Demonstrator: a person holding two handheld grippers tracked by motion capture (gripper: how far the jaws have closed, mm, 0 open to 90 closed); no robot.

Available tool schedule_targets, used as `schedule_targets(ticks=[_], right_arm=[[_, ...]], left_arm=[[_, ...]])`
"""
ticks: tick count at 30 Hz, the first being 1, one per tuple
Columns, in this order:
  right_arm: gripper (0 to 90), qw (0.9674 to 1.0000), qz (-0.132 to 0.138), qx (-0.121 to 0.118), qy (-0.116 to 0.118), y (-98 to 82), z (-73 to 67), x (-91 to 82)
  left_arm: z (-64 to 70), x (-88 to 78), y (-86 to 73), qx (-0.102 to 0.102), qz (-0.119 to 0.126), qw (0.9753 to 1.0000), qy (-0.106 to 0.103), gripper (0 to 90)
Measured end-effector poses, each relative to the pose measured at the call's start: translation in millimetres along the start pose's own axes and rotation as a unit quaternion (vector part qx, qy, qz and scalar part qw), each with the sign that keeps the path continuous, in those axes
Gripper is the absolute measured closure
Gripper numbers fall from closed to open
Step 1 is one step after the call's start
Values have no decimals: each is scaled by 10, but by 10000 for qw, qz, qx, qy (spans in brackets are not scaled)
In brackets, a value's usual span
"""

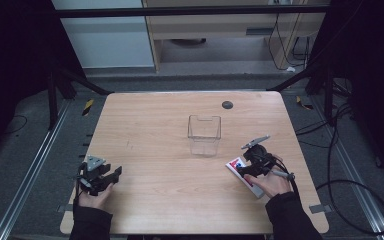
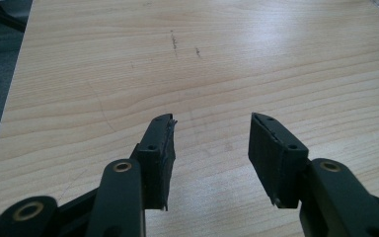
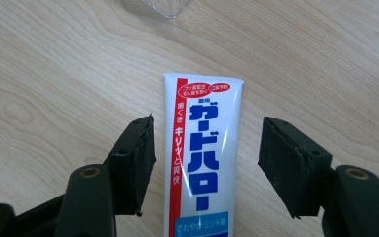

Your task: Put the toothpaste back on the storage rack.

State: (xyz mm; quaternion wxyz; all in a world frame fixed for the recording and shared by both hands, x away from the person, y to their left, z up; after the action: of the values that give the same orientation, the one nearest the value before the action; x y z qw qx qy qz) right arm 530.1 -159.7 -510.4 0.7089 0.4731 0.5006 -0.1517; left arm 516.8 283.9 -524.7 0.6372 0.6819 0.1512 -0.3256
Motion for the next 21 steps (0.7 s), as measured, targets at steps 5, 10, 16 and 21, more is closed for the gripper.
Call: schedule_targets(ticks=[5,10,16,21], right_arm=[[365,9998,-177,-38,42,-10,-13,85],[364,9995,-295,-54,69,-26,-11,155],[361,9988,-464,-107,118,-46,-30,241],[364,9986,-509,-43,148,-60,-21,286]], left_arm=[[2,1,-1,6,-8,10000,-3,516],[-2,2,-4,-1,-16,10000,-6,514],[-1,4,-5,6,-21,10000,-9,513],[-7,2,-6,-6,-20,10000,-5,513]])
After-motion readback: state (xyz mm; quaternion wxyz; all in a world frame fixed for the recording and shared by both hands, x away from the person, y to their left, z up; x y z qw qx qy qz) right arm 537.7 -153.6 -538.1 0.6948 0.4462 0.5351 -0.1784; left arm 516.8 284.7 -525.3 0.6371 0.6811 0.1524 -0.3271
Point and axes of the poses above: each handheld gripper's, and its own axes: x roughly forward along the jaws, y roughly out of its top, z roughly to its right, the point moved 9 cm from there along x, roughly forward along the jaws, and after that the axes turned 2 degrees about -x, right-handed, at the moved point
